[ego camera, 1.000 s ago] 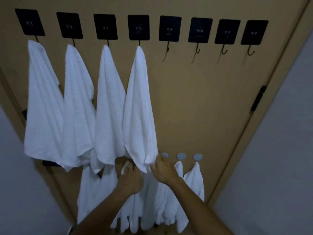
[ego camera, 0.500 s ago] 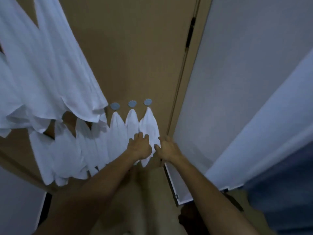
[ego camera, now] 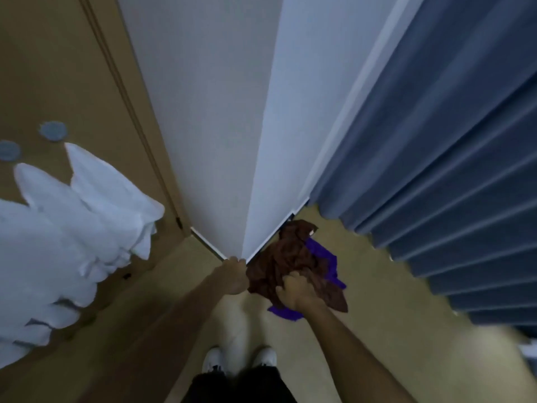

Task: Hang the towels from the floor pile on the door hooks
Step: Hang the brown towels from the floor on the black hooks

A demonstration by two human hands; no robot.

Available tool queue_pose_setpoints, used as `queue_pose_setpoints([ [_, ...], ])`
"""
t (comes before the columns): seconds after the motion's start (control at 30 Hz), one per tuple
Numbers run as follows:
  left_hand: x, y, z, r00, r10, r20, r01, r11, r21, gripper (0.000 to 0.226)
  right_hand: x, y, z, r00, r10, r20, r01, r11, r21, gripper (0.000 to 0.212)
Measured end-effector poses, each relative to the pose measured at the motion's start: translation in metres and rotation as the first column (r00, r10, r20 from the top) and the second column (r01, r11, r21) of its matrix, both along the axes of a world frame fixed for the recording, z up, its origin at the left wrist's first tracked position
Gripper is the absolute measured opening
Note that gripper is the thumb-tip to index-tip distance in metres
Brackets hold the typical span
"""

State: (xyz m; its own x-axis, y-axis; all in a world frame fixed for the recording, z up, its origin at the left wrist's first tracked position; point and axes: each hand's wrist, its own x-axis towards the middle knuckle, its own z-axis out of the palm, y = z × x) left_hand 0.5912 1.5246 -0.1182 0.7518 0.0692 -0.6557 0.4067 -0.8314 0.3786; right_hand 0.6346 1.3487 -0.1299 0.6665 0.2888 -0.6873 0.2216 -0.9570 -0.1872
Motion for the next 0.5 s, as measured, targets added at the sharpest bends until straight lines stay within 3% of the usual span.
queue_pose_setpoints([
  [0.1,0.014,-0.034,-0.006,0.996,-0.074,-0.054,0.075,0.997,0.022,0.048,0.000,-0.046,-0.020,0.991,-0.122,-0.047,0.121,0.993,-0.012,0.046],
  [0.2,0.034,-0.073,-0.020,0.980,-0.152,0.126,0.145,0.987,0.065,0.064,0.007,-0.090,-0.040,0.969,-0.226,-0.095,0.227,0.974,-0.008,0.046],
  [0.33,0.062,-0.115,-0.040,0.968,-0.236,-0.088,0.243,0.967,0.072,0.048,0.029,-0.146,-0.077,0.944,-0.289,-0.158,0.289,0.957,-0.021,0.048],
  [0.5,0.098,-0.158,-0.072,0.959,-0.234,-0.158,0.247,0.967,0.067,0.047,0.074,-0.195,-0.103,0.933,-0.290,-0.212,0.296,0.955,-0.006,0.054],
])
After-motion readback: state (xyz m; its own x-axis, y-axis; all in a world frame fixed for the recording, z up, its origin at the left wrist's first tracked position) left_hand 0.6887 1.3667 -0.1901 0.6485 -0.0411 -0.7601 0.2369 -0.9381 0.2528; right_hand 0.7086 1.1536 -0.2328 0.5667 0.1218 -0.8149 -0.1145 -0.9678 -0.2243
